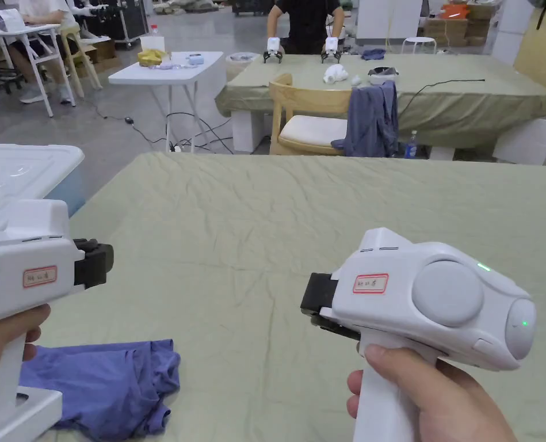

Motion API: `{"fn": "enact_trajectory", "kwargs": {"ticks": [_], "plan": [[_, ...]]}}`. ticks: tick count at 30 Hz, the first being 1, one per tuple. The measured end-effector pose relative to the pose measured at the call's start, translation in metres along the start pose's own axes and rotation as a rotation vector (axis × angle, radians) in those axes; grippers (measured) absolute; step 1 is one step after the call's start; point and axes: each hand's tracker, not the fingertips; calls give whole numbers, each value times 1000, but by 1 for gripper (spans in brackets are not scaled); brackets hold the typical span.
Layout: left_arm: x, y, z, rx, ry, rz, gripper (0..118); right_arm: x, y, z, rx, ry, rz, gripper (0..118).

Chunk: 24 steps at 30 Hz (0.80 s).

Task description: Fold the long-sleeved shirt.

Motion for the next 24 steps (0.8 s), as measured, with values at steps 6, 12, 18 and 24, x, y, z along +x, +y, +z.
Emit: {"fn": "enact_trajectory", "kwargs": {"ticks": [6,12,18,24], "plan": [[94,11,53,229,-44,-67,2,38,15,83,304,-166,175,3],[147,39,79,359,-178,-90,2,69,23,152,517,-344,350,3],[180,41,84,412,-161,-107,2,89,23,191,609,-330,357,5],[189,36,88,423,-119,-66,2,94,21,196,636,-317,328,5]]}}
